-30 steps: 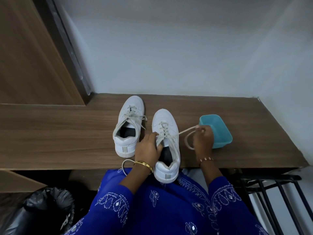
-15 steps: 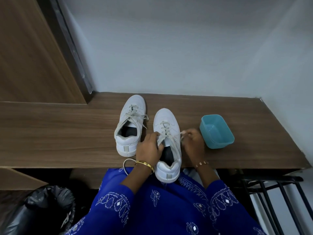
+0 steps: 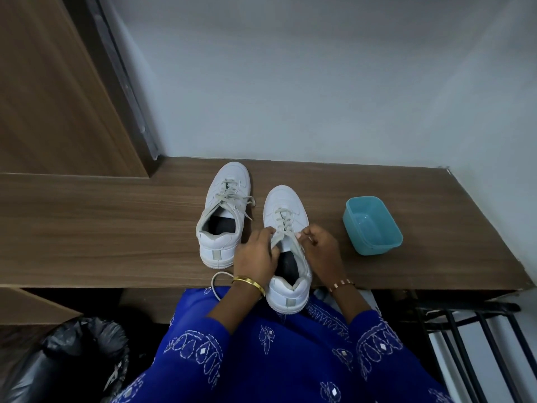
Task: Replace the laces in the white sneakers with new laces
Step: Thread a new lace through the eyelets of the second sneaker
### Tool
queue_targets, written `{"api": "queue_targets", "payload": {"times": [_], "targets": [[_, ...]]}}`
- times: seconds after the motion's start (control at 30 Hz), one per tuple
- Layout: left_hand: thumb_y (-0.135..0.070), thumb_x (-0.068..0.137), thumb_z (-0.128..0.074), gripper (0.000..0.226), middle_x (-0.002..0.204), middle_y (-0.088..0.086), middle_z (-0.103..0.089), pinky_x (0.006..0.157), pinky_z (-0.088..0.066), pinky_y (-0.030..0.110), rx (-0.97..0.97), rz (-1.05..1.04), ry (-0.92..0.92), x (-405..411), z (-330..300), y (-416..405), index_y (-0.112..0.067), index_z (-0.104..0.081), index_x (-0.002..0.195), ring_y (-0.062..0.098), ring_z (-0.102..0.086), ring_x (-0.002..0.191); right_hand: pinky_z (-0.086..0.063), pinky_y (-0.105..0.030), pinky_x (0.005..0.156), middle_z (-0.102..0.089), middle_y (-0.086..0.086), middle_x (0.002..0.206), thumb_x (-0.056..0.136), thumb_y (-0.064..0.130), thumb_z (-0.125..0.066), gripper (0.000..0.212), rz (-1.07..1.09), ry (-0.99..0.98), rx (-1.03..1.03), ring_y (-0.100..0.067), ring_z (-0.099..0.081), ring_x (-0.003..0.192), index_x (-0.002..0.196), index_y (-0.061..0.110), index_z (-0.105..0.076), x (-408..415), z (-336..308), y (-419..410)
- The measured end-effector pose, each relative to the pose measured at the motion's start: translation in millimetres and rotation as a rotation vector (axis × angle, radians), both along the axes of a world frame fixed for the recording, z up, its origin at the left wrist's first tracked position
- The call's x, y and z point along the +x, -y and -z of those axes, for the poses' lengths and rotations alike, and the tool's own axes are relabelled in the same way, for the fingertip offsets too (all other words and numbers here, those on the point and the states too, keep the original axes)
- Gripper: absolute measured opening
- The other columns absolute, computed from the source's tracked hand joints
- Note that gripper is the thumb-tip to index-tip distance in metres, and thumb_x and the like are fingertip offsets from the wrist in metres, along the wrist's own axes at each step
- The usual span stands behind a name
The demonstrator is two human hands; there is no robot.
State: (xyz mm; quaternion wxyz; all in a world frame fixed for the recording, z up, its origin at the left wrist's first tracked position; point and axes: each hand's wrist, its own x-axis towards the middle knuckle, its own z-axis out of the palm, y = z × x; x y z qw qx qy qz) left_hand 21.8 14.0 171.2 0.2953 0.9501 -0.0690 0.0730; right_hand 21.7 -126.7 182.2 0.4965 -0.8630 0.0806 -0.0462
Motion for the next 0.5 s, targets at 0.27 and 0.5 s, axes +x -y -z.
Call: {"api": "queue_targets", "payload": {"times": [0.27, 0.5], "targets": [[-0.027, 0.085, -0.034, 0.043, 0.105, 0.011, -0.064, 0.074, -0.043, 0.035, 0.016, 0.017, -0.005, -2, -7, 0, -0.009, -0.057, 0.117, 0.032, -0.061, 0.090, -0.043, -0.031, 0.062, -0.055, -0.002, 0.061, 0.089, 0.018, -0.058, 0.023, 0.167, -0.047, 0.089, -0.017, -0.050, 0.060, 0.068, 0.013, -0.053, 4, 10, -5], [-0.033, 0.086, -0.058, 0.036, 0.110, 0.005, -0.062, 0.081, -0.048, 0.038, -0.004, 0.026, -0.062, 17, -13, 2, -0.017, -0.057, 0.118, 0.025, -0.060, 0.100, -0.041, -0.018, 0.058, -0.063, -0.004, 0.069, 0.084, 0.012, -0.065, 0.006, 0.045, -0.023, 0.009, 0.000, -0.054, 0.054, 0.079, 0.010, -0.064, 13, -8, 20]]}}
